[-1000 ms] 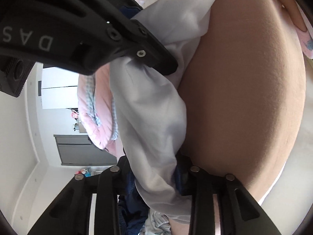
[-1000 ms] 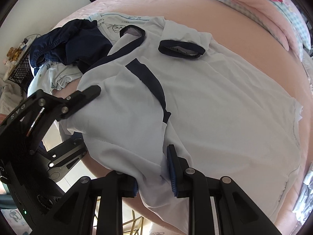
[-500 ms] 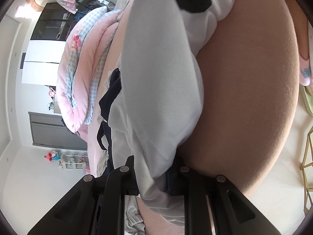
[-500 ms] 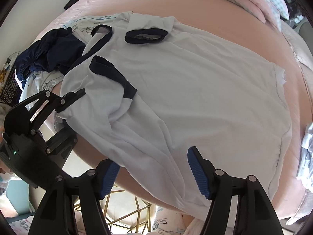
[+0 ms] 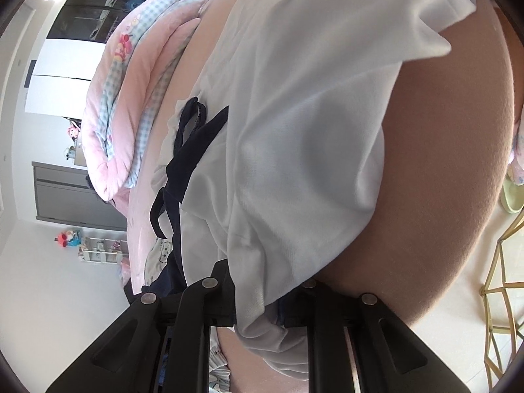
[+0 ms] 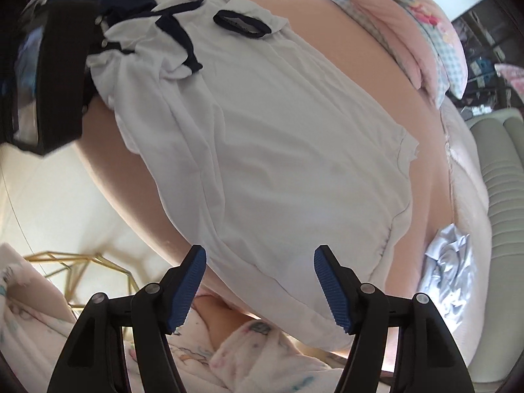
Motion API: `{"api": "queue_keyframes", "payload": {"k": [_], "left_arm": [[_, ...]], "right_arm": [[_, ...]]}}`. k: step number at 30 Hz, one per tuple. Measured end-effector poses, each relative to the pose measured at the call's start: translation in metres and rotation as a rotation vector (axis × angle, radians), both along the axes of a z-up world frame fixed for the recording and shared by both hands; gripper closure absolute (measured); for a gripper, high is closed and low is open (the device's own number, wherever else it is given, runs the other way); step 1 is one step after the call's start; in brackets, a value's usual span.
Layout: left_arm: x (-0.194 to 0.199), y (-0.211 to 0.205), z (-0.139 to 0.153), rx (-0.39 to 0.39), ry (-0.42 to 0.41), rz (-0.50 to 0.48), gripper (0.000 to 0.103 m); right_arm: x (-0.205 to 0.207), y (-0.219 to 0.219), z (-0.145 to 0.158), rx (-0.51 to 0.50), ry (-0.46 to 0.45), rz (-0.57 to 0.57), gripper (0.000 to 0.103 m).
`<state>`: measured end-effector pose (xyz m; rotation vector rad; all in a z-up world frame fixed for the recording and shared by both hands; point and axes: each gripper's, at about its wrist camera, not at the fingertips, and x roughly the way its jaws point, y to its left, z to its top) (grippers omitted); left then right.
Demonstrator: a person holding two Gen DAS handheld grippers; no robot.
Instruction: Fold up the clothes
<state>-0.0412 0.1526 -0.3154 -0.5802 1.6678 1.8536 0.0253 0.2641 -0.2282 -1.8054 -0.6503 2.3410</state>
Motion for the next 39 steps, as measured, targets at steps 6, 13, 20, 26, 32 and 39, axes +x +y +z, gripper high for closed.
{"api": "queue_keyframes", "payload": {"k": [6,13,20,26,32,39], "left_arm": [[0.006,0.004,0.007,-0.005,-0.025,0.101,0.085],[-0.016,-0.006,0.019,-0.010,-0.034,0.195,0.085],[-0.018,-0.009,0.015,-0.046,-0.002,0.180,0.085],[-0.030,-0.009,0.013,-0.047,-0.023,0.200,0.085],[-0.040,-0.010,0.013,-0.042,-0.051,0.214,0.085],[-0.043,-0.009,0.006,-0.055,-0.045,0.223,0.085]], "right_arm": [[0.008,-0.026,-0.002,0.160,-0.022,0.132,0.035],[0.012,-0.019,-0.023,0.266,-0.052,0.140,0.035],[0.022,-0.017,-0.021,0.331,-0.076,0.127,0.035],[0.021,-0.012,-0.020,0.353,-0.107,0.136,0.035],[0.024,0.000,-0.027,0.462,-0.186,0.209,0.035],[0.040,0.007,-0.042,0.544,-0.245,0.305,0.034]]}}
